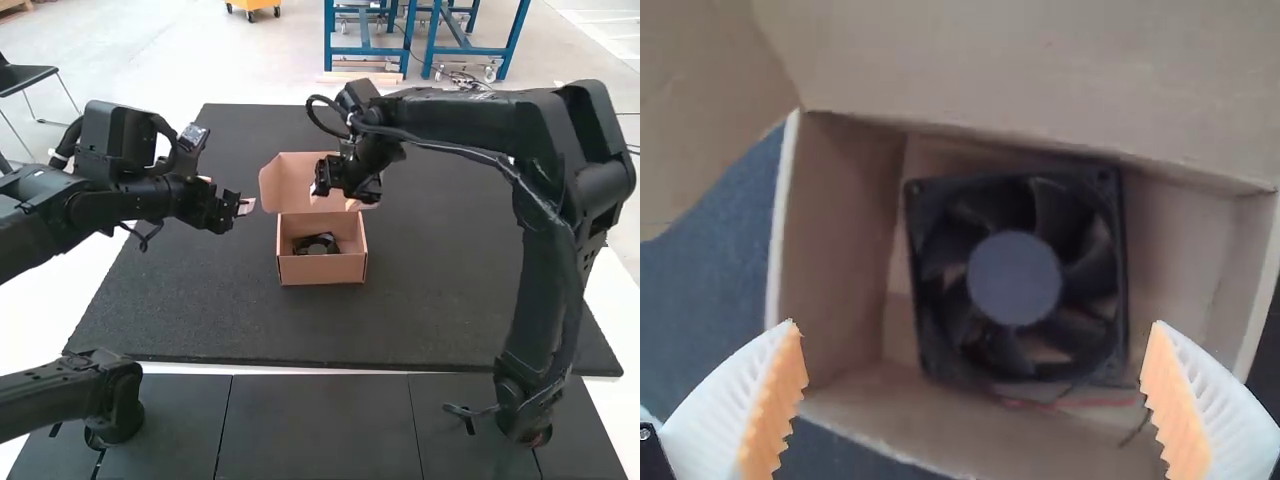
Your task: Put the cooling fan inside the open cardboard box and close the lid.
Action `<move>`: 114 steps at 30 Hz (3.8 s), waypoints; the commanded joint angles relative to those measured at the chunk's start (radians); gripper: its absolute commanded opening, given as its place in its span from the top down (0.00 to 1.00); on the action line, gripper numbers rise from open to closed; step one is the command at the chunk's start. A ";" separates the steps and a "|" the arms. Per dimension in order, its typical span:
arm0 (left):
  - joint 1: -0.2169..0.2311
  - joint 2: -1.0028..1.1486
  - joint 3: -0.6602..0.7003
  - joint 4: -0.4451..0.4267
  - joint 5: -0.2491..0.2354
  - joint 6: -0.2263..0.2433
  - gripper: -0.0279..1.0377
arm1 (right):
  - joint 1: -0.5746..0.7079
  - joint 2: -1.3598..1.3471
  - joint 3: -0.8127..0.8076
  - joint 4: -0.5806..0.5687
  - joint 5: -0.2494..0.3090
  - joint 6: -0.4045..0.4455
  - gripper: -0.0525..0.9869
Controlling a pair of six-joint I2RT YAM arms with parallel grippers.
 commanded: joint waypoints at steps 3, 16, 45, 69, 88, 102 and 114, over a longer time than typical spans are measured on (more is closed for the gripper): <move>0.033 0.052 0.010 0.047 -0.077 -0.017 0.07 | -0.033 -0.198 -0.059 -0.026 0.049 -0.124 0.22; 0.094 0.237 -0.024 0.223 -0.218 -0.080 0.07 | -0.150 -0.584 -0.515 0.300 0.138 -0.236 0.21; 0.094 0.502 -0.008 0.513 -0.281 -0.086 0.07 | -0.174 -0.362 -0.593 0.645 0.043 -0.208 0.18; 0.088 0.554 0.016 0.564 -0.279 -0.083 0.07 | -0.176 -0.270 -0.499 0.720 0.081 -0.190 0.19; 0.071 0.551 0.016 0.594 -0.164 -0.103 0.07 | -0.177 -0.307 -0.489 0.714 0.086 -0.185 0.40; 0.033 0.551 0.018 0.597 -0.144 -0.113 0.07 | -0.177 -0.322 -0.490 0.712 0.086 -0.176 0.52; 0.027 0.554 0.021 0.597 -0.144 -0.113 0.07 | -0.177 -0.324 -0.487 0.715 0.083 -0.175 0.68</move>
